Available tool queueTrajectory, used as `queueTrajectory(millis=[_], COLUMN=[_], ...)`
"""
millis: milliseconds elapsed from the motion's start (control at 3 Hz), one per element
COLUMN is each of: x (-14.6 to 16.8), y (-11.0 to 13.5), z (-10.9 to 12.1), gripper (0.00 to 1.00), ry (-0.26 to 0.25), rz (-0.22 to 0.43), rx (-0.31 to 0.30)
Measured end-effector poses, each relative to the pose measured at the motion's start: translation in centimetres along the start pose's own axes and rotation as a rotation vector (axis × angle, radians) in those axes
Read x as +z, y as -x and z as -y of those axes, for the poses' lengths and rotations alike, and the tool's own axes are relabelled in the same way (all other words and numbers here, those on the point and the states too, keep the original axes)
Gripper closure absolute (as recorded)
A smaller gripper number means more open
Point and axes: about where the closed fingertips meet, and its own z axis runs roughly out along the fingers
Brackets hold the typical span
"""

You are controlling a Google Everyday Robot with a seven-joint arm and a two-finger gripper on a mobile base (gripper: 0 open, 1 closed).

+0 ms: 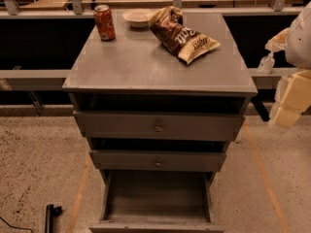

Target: Place brown chip bag into bottom drawer

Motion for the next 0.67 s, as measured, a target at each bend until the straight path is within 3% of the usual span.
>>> queueTrajectory(millis=[333,667], x=[0.0,-0.1], y=[0.0,0.1], z=[0.0,1.3], gripper=[0.0,0.0], ry=[0.0,-0.023], rz=[0.0,0.009], rx=[0.0,0.043])
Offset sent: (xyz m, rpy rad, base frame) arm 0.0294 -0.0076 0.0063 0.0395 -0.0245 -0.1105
